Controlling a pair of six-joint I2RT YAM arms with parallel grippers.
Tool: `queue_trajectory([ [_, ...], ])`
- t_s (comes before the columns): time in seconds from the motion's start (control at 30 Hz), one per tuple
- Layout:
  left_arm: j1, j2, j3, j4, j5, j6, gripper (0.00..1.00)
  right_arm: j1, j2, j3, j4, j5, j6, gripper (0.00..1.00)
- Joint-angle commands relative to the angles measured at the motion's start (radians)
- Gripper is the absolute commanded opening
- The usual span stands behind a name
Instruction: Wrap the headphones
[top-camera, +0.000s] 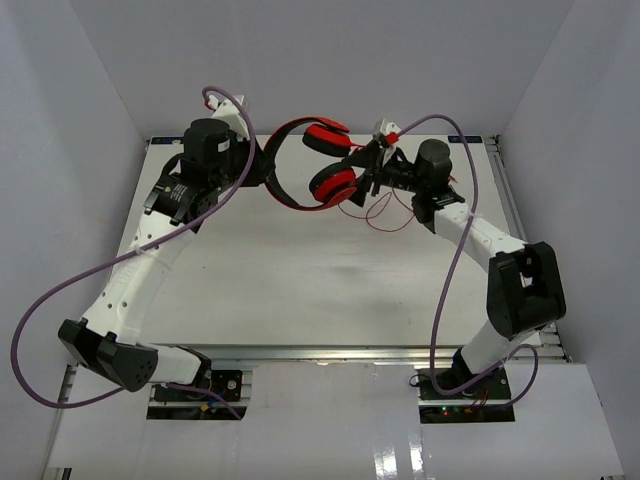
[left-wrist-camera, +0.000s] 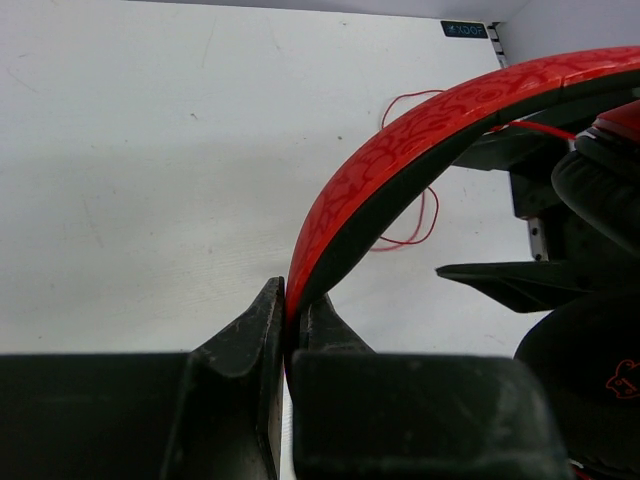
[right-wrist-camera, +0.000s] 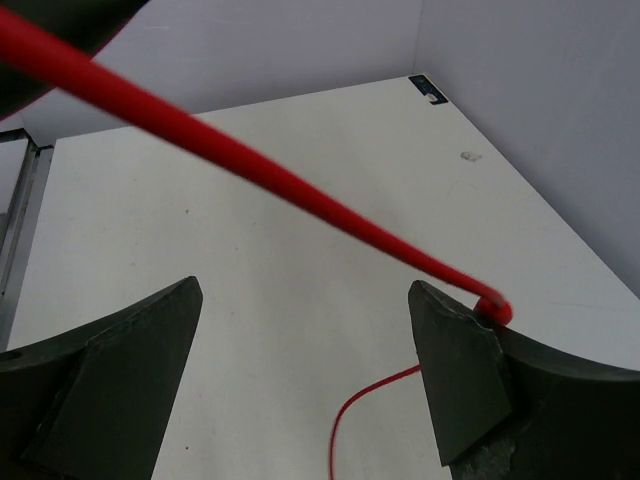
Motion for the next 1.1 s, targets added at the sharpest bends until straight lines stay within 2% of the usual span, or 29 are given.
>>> queue_trajectory([
  [0.0,0.038,-0.001,0.120,0.118,0.122,-0.148,0.00,0.023,0.118,-0.128,0.739,-0.164,0.444,0.96],
  [0.1,0.059,0.028,0.189,0.189,0.173,-0.217,0.00,0.042,0.216,-0.157,1.059,-0.195,0.724,0.92],
  [0.17,0.071,0.059,0.235,0.204,0.208,-0.249,0.00,0.045,0.232,-0.154,1.114,-0.183,0.766,0.91],
  [0.2,0.076,0.072,0.270,0.206,0.221,-0.262,0.00,0.046,0.223,-0.155,1.069,-0.175,0.732,0.91],
  [0.27,0.080,0.094,0.316,0.205,0.231,-0.272,0.00,0.050,0.192,-0.165,0.930,-0.164,0.615,0.91],
  [0.33,0.083,0.103,0.350,0.200,0.230,-0.273,0.00,0.058,0.139,-0.168,0.662,-0.147,0.414,0.91],
  [0.43,0.089,0.111,0.371,0.191,0.223,-0.270,0.00,0.088,0.068,-0.191,0.405,-0.110,0.168,0.91],
  [0.47,0.090,0.109,0.370,0.189,0.220,-0.267,0.00,0.096,0.038,-0.196,0.344,-0.074,0.106,0.91],
  [0.6,0.095,0.107,0.356,0.182,0.204,-0.251,0.00,0.153,-0.021,-0.160,-0.072,0.079,-0.290,0.91],
  [0.67,0.097,0.107,0.360,0.166,0.182,-0.226,0.00,0.165,-0.036,-0.091,-0.352,0.018,-0.543,0.91],
  [0.7,0.100,0.108,0.362,0.149,0.165,-0.214,0.00,0.164,-0.047,-0.058,-0.492,-0.072,-0.666,0.90],
  [0.77,0.108,0.109,0.363,0.128,0.129,-0.188,0.00,0.166,-0.086,-0.010,-0.785,-0.125,-0.931,0.85],
  [0.83,0.117,0.108,0.345,0.118,0.109,-0.164,0.00,0.165,-0.170,-0.049,-0.850,-0.057,-1.010,0.84],
  [0.93,0.125,0.098,0.311,0.116,0.099,-0.144,0.00,0.161,-0.271,-0.089,-0.852,0.031,-1.021,0.85],
  [1.07,0.130,0.094,0.278,0.121,0.108,-0.130,0.00,0.129,-0.317,-0.079,-0.828,0.064,-0.876,0.85],
])
